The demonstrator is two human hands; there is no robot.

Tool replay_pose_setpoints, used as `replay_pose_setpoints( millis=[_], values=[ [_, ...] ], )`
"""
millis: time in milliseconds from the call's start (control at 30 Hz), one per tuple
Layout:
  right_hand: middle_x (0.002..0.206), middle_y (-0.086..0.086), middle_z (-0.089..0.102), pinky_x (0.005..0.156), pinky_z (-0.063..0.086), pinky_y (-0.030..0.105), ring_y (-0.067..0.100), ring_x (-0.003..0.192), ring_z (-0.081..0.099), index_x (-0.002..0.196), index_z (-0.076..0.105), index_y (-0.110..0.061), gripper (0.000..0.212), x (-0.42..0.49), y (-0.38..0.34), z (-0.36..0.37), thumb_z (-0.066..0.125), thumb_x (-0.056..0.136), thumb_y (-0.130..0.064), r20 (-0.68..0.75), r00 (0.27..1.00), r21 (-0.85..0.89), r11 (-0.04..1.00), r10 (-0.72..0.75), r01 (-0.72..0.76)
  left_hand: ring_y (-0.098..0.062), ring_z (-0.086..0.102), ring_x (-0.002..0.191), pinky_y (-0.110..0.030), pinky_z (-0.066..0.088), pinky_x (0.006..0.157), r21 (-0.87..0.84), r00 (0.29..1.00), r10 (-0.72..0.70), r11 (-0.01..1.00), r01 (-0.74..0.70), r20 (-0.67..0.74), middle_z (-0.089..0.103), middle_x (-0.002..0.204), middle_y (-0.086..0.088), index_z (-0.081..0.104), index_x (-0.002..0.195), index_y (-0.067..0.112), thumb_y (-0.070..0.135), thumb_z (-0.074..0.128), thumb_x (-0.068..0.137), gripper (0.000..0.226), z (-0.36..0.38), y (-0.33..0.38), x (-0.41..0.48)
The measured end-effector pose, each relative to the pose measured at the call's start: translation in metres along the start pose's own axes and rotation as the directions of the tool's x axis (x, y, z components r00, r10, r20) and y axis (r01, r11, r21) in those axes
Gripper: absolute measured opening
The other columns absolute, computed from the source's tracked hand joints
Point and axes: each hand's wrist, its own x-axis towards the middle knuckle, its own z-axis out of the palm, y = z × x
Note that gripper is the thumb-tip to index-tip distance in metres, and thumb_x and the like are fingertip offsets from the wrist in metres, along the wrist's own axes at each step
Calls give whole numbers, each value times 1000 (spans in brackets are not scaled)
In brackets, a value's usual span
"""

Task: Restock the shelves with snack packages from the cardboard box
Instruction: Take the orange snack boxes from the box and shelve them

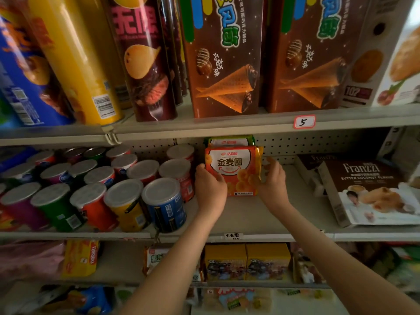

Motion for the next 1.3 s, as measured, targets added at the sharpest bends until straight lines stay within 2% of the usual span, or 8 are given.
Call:
replay_pose_setpoints(
  millis=[100,200,400,633,833,1000,1200,1300],
  values=[
    [108,9,51,84,46,37,23,104,46,122,46,-2,40,-27,-21,0,62,85,-8,-39,985,16,985,-171,172,-5,57,104,-7,42,73,-17,987,157,988,-156,19,57,121,0,48,125,11,18,51,95,31,-13,6,-24],
    [100,-5,48,74,41,21,12,91,48,114,50,-7,30,-56,-43,3,60,85,-5,37,946,96,943,-323,318,12,55,83,-2,42,69,-200,968,216,962,-188,127,61,99,12,54,112,16,25,46,98,19,-31,5,-52],
    [93,-12,49,74,36,3,1,82,47,105,52,-17,22,-120,-72,40,58,85,-10,274,867,259,900,-416,351,7,58,75,-9,44,70,-241,998,66,969,-61,10,61,80,10,56,92,18,19,43,98,14,-79,-49,-94],
    [94,7,61,79,45,26,19,85,57,105,56,-5,26,-213,-99,136,53,80,-12,636,598,416,869,-488,266,3,49,74,-10,39,65,-114,921,-246,969,221,-303,55,80,8,59,95,5,11,43,96,18,-160,-153,-152],
    [96,1,56,76,44,22,10,85,53,110,54,-10,26,-285,-118,204,56,84,-9,831,297,415,880,-470,232,-14,54,81,-20,39,69,-134,793,-463,884,449,-397,58,87,-4,59,98,1,6,43,98,16,-219,-224,-194],
    [97,1,54,67,35,4,7,84,50,110,54,-4,25,-333,-140,276,56,86,-4,888,101,417,878,-448,233,2,49,68,-10,36,60,-155,708,-567,814,560,-422,54,79,2,56,96,6,5,44,97,13,-272,-288,-204],
    [97,-1,53,64,37,4,0,78,50,116,52,-11,29,-396,-162,395,57,88,-11,954,11,292,933,-301,213,-12,57,83,-28,46,75,-229,608,-716,691,686,-343,57,87,4,55,106,9,10,44,98,14,-344,-393,-196],
    [99,0,52,72,38,18,13,89,53,121,50,-10,34,-423,-163,450,57,88,-13,982,-12,189,961,-191,203,-8,54,78,-7,42,64,-251,500,-795,590,767,-343,56,85,4,52,107,12,11,43,98,12,-376,-447,-192]
  ],
)
